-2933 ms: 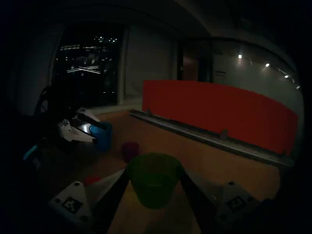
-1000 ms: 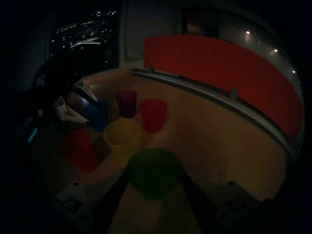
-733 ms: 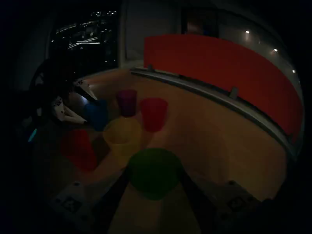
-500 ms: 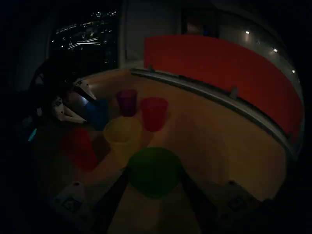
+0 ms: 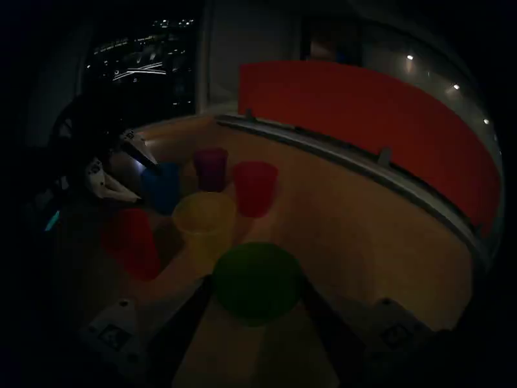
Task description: Pour water
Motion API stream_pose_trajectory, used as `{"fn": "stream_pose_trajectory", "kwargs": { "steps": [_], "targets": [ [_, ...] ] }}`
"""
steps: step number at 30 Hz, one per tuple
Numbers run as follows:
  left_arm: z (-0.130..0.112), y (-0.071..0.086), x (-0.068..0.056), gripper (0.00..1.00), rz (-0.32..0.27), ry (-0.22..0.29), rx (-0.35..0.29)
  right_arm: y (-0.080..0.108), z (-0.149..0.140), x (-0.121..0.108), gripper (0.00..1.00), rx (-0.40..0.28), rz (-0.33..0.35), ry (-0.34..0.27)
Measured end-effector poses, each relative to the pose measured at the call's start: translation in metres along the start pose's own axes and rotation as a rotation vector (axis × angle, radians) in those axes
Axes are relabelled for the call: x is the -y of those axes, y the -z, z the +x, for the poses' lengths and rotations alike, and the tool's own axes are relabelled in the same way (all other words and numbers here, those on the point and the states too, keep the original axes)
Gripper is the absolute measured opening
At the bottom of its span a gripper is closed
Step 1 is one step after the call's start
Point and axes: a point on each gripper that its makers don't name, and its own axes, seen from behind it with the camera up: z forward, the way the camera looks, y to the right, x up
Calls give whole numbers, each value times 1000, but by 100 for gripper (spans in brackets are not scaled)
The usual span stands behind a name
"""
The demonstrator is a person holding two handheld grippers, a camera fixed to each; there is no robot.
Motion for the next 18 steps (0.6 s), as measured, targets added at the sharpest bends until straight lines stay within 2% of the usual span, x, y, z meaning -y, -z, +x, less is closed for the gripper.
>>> {"fn": "stream_pose_trajectory", "kwargs": {
  "steps": [6,18],
  "targets": [
    [-2,9,4,98,22,15,-8,12,-6,-2,100,1,-20,0],
    [-10,38,8,98,81,76,-47,53,-9,-11,100,-46,-110,-41]
  ]
}}
